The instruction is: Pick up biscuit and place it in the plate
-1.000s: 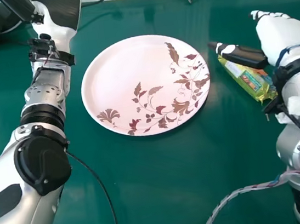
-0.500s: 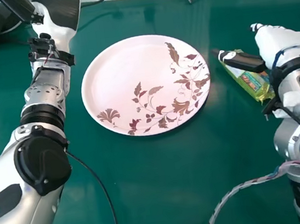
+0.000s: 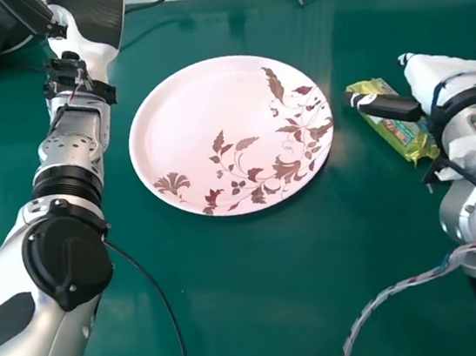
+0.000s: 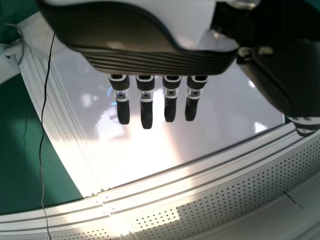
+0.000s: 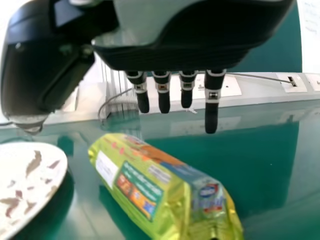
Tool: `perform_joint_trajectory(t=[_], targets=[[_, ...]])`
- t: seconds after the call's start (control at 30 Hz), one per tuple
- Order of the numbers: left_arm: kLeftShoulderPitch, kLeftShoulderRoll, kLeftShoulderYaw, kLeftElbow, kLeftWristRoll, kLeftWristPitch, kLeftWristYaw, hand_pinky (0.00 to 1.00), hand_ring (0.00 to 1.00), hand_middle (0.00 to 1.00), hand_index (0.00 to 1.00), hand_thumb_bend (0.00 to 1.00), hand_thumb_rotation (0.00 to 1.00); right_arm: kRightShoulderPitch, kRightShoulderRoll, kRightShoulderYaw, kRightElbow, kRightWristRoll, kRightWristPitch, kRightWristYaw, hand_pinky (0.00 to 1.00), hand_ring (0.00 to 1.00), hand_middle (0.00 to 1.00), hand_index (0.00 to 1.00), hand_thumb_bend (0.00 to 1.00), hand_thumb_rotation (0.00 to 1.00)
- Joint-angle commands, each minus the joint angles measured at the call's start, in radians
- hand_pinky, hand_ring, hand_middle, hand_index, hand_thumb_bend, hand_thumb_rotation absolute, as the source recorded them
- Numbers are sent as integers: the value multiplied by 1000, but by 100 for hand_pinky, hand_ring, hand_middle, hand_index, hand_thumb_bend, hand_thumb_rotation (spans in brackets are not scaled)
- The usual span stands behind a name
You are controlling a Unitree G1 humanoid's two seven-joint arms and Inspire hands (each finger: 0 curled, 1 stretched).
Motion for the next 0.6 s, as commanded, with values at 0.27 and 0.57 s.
perform_joint_trajectory(t=[0.27,0.57], targets=[[3,-2,1,-15,-5,-6,-10,90,90,97,95,100,39,16,-47,38,5,21,-12,34,72,92,100,100,93,71],[0,-5,9,-15,-13,-6,4,91,90,97,94,100,40,28,-83,72,9,41,-50,42,74,92,100,100,93,71]])
